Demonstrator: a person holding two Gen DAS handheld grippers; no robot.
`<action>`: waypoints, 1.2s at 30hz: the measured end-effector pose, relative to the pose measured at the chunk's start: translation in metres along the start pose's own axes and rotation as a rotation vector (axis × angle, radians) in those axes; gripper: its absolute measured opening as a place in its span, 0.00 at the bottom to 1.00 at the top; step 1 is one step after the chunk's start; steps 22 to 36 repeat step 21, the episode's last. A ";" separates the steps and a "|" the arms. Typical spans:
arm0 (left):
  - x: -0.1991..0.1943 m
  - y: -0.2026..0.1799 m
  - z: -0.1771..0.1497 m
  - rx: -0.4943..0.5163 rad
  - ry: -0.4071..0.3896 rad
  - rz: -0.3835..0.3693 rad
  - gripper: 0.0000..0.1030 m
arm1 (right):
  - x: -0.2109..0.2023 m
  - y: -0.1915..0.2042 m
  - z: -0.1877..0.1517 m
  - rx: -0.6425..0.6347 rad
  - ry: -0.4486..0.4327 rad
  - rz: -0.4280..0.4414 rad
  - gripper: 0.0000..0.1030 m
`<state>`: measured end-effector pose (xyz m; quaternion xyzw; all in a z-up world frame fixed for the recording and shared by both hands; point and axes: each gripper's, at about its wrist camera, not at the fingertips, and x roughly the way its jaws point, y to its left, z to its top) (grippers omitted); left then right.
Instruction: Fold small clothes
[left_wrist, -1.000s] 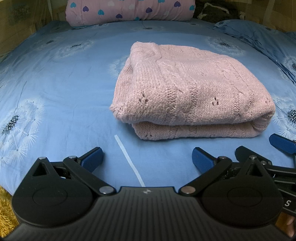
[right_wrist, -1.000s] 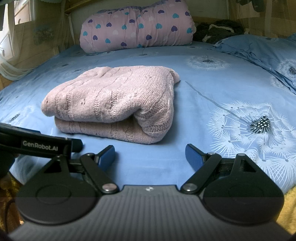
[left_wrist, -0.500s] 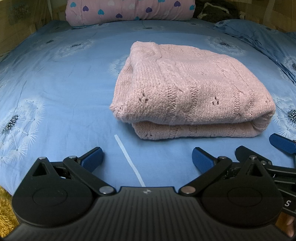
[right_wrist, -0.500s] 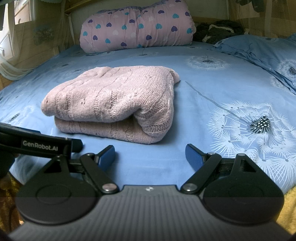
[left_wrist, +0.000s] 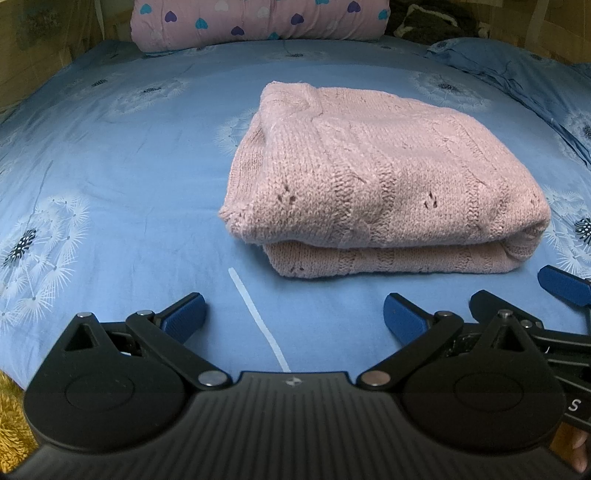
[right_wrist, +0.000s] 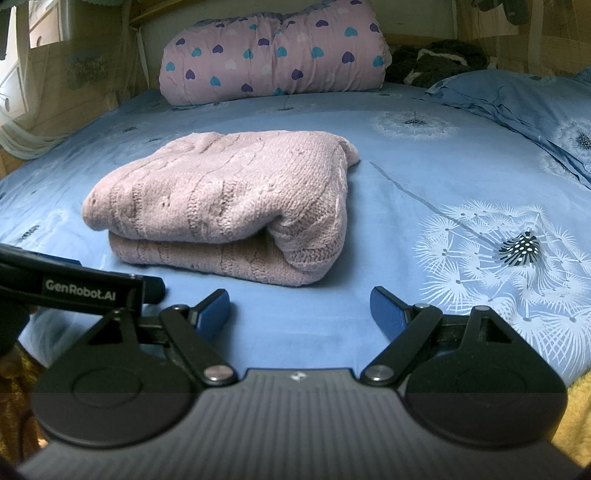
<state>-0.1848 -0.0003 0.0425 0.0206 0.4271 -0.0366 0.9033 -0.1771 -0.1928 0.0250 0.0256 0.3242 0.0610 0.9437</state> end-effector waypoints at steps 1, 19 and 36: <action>0.000 0.000 0.000 0.000 0.000 0.000 1.00 | 0.000 0.000 0.000 0.000 0.000 0.000 0.82; 0.002 0.000 -0.001 0.000 0.003 0.000 1.00 | 0.000 0.000 0.000 0.000 0.000 0.000 0.82; 0.002 0.000 -0.001 0.000 0.003 0.000 1.00 | 0.000 0.000 0.000 0.000 0.000 0.000 0.82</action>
